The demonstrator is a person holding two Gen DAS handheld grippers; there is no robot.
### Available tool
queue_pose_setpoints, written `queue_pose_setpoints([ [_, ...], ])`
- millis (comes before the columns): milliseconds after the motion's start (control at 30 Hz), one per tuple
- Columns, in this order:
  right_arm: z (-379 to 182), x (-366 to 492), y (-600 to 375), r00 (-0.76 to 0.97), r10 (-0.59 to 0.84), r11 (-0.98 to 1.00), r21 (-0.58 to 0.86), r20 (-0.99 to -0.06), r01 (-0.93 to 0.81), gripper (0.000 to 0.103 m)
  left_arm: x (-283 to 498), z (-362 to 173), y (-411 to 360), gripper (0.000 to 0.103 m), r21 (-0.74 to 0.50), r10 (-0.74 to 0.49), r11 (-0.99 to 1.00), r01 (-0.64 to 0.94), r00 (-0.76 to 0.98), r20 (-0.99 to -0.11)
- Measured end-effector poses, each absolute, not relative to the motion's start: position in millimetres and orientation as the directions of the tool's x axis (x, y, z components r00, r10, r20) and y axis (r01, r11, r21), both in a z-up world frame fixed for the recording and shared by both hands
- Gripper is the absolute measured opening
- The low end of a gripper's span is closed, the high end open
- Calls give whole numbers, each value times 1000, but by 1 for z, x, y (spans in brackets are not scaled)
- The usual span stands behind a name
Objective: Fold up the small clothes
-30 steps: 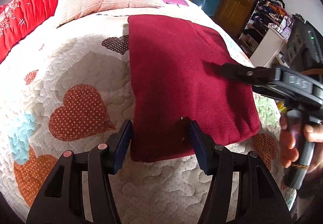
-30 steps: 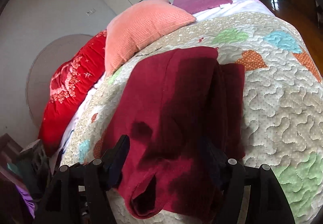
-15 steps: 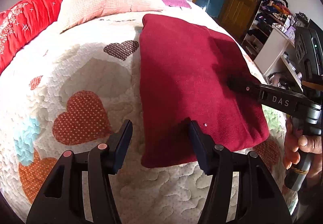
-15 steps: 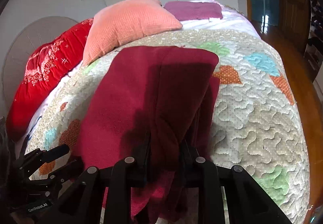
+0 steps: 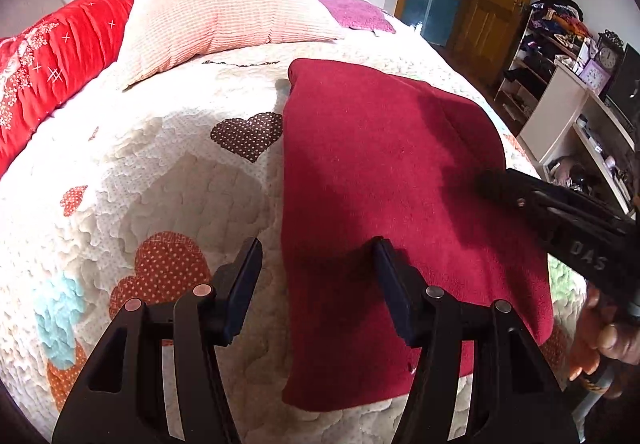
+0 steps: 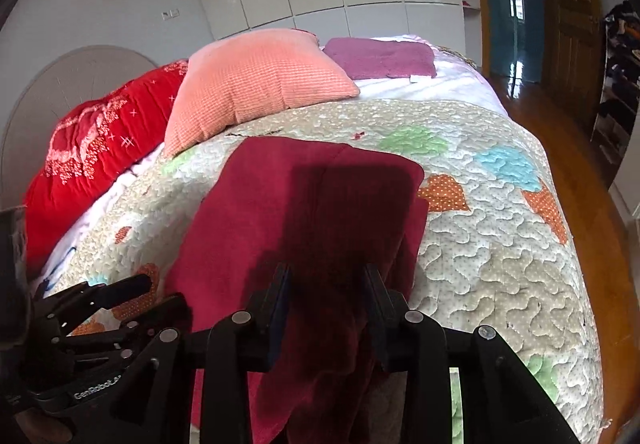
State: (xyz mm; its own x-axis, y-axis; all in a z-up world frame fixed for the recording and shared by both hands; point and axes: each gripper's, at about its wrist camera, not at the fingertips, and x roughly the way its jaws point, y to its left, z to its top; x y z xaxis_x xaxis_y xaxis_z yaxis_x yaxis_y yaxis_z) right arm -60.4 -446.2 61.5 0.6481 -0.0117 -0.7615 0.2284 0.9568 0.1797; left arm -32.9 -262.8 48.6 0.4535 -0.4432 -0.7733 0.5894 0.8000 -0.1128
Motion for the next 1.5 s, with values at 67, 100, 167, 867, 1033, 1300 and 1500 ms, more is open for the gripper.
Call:
queue_pose_setpoints([
  [67,48,-48,-452,631,-13,951,186,-776,248,34,-29,46,-267,70,-115,-439,805,582,455,-775],
  [100,47,-45,-453,638,-18,952,182,-770,246,35,-28,45,-268,72,-113,-437,808,578,459,-773],
  [167,48,-41,-452,632,-25,958,162,-774,236,34,-25,42,-269,78,-122,-439,811,572,457,-774],
  [867,69,-147,-428,683,5,936,244,-730,254,51,-61,57,-239,78,-107,-405,840,531,485,-775],
  [1033,77,-168,-416,703,-15,934,241,-711,263,52,-76,62,-233,78,-97,-406,841,532,502,-764],
  [1300,82,-174,-410,697,-34,929,235,-716,287,53,-91,67,-227,78,-87,-404,842,532,517,-754],
  [1500,84,-174,-409,701,-29,921,253,-713,296,62,-91,71,-222,78,-96,-405,849,520,524,-749],
])
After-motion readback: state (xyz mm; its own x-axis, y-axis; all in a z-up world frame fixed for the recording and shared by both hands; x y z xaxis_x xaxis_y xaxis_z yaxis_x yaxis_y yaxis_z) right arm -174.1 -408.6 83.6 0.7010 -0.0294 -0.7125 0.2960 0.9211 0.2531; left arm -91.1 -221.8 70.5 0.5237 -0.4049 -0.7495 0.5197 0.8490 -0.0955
